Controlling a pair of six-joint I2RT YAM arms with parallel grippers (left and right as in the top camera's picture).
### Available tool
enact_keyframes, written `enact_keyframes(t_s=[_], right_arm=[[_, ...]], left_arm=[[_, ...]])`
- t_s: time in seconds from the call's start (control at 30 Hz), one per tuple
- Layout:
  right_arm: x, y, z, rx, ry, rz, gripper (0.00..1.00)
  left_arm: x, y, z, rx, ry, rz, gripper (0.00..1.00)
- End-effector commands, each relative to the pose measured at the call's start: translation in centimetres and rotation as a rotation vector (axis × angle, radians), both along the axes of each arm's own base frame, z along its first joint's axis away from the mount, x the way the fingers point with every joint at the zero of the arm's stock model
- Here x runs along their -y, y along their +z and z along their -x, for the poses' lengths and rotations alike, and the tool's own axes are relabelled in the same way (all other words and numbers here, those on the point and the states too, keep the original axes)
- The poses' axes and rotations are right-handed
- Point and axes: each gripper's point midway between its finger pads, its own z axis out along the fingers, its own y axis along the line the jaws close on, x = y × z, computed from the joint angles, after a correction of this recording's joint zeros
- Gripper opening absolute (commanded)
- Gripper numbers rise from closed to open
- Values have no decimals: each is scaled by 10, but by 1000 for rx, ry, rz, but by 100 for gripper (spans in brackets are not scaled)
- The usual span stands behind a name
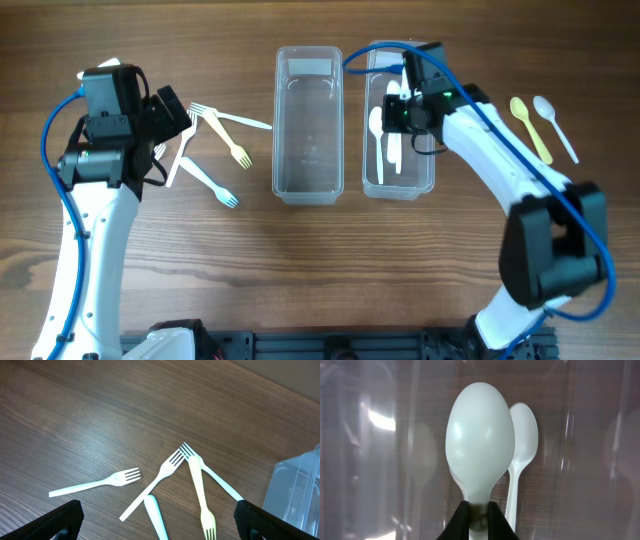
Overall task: Pack container
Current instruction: 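Carry the white spoon into the right container and release, then grasp the yellow spoon with the right gripper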
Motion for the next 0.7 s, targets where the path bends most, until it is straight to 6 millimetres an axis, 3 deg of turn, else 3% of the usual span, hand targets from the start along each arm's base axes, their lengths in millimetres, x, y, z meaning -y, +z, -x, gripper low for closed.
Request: enact_keyframes(t_s=[0.0, 0.03, 0.1, 0.2, 0.27, 0.33, 0.43, 0.5, 0.67], right_arm=[[5, -1, -3, 16, 9, 42, 35], [6, 8, -4, 40, 49, 63, 48], [17, 25, -6, 82, 38, 118, 50], [48, 76, -15, 223, -14, 225, 60], [81, 109, -19, 308, -46, 320, 62], [130, 130, -23, 349, -67, 442, 64], [192, 123, -20, 293, -89, 510, 65], [230, 97, -16, 225, -53, 461, 65], [268, 31, -10, 106, -67, 294, 64]], left_arm=[[-3, 9, -2, 19, 1, -16, 100], [-3, 9, -2, 19, 1, -17, 100], [-3, 9, -2, 19, 2, -16, 100], [-3, 9, -2, 19, 1, -16, 100], [-3, 9, -2, 19, 1, -17, 100], [-3, 9, -2, 19, 2, -16, 100], [-3, 9, -2, 19, 2, -16, 100], [-3, 9, -2, 19, 2, -16, 100], [-3, 9, -2, 19, 2, -16, 100]])
